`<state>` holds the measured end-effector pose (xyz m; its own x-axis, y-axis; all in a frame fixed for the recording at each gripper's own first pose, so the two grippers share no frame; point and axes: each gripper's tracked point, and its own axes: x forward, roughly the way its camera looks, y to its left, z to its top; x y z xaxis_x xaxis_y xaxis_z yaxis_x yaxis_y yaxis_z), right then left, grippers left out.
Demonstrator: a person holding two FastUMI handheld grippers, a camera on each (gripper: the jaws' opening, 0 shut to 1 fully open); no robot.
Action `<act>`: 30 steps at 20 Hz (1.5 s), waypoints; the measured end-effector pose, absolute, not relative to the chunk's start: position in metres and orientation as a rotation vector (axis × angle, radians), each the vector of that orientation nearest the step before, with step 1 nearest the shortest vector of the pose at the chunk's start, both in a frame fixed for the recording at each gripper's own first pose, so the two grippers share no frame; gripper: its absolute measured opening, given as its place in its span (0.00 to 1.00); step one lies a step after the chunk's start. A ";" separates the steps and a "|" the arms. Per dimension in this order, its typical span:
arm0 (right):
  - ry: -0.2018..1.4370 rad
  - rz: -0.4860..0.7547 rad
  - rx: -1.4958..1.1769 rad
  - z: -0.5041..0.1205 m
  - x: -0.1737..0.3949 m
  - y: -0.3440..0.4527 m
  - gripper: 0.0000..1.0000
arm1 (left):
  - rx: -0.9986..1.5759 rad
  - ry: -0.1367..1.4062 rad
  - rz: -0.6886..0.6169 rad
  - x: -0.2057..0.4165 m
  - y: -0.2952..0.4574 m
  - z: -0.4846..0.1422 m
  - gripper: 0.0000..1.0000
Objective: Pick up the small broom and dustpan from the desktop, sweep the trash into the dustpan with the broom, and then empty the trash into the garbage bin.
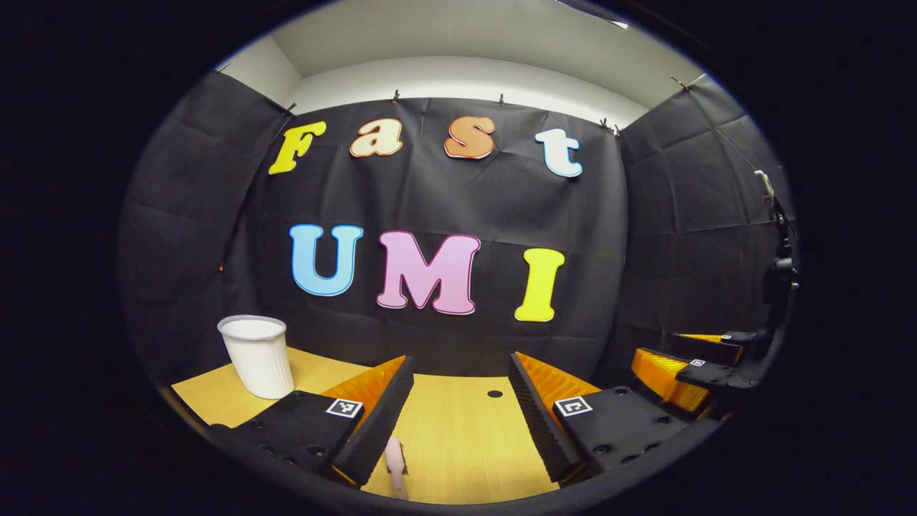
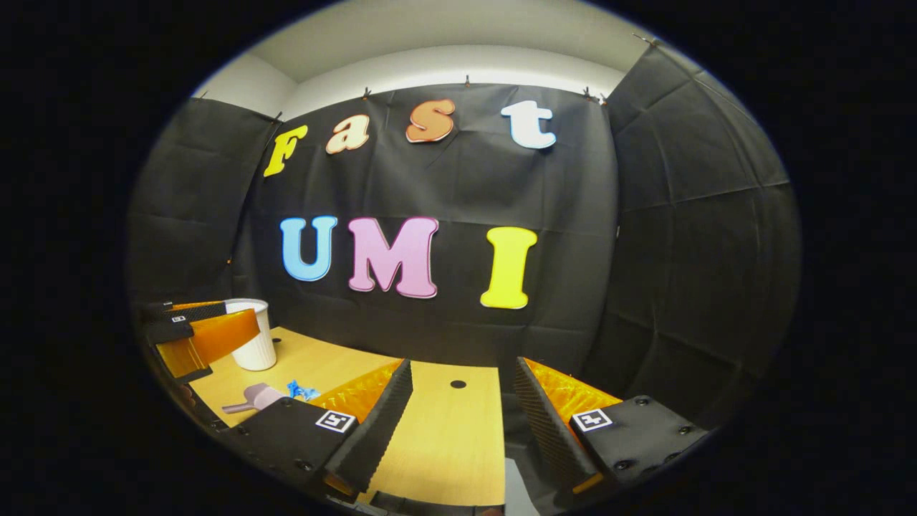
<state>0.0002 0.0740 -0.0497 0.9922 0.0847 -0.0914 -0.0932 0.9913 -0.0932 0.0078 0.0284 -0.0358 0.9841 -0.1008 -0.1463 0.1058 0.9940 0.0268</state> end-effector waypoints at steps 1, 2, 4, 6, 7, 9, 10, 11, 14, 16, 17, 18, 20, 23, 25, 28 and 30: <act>0.111 0.114 -0.085 -0.060 0.004 0.088 0.94 | 0.025 0.162 -0.109 0.009 0.038 -0.037 0.80; 0.130 0.139 -0.074 -0.069 0.010 0.102 0.94 | 0.024 0.176 -0.106 0.015 0.050 -0.039 0.80; 0.166 0.176 -0.051 -0.087 0.026 0.126 0.85 | 0.049 0.203 -0.089 0.026 0.078 -0.045 0.80; 0.262 0.229 0.006 -0.117 0.039 0.156 0.85 | 0.094 0.296 -0.065 0.033 0.109 -0.066 0.73; 0.317 0.251 0.044 -0.132 0.045 0.171 0.85 | 0.117 0.344 -0.046 0.033 0.127 -0.079 0.73; 0.454 0.312 0.109 -0.172 0.060 0.204 0.85 | 0.136 0.471 0.005 0.033 0.166 -0.110 0.73; 0.555 0.346 0.135 -0.197 0.063 0.222 0.85 | 0.119 0.560 0.047 0.028 0.186 -0.128 0.74; 0.651 0.384 0.141 -0.221 0.064 0.239 0.85 | 0.074 0.662 0.082 0.024 0.204 -0.150 0.74; 0.948 0.449 0.119 -0.292 0.063 0.273 0.81 | -0.023 0.941 0.205 0.011 0.262 -0.211 0.75; 1.142 0.457 0.103 -0.328 0.061 0.290 0.81 | -0.038 1.142 0.245 0.017 0.284 -0.249 0.77; 1.233 0.438 0.086 -0.338 0.062 0.286 0.91 | -0.012 1.213 0.254 0.023 0.300 -0.258 0.75; 1.278 0.412 0.091 -0.346 0.069 0.286 0.84 | 0.013 1.291 0.226 0.034 0.303 -0.264 0.76; 1.387 0.346 0.109 -0.360 0.063 0.293 0.85 | -0.015 1.452 0.191 0.048 0.303 -0.277 0.77; 1.494 0.255 0.127 -0.388 0.056 0.322 0.86 | -0.058 1.633 0.097 0.080 0.293 -0.309 0.78; 1.568 0.200 0.156 -0.403 0.044 0.337 0.95 | -0.037 1.700 0.061 0.098 0.282 -0.315 0.78; 1.662 0.178 0.129 -0.417 0.039 0.341 0.95 | 0.035 1.750 0.052 0.127 0.274 -0.324 0.78; 1.655 0.139 0.117 -0.426 0.048 0.334 0.95 | 0.009 1.762 0.024 0.133 0.252 -0.336 0.78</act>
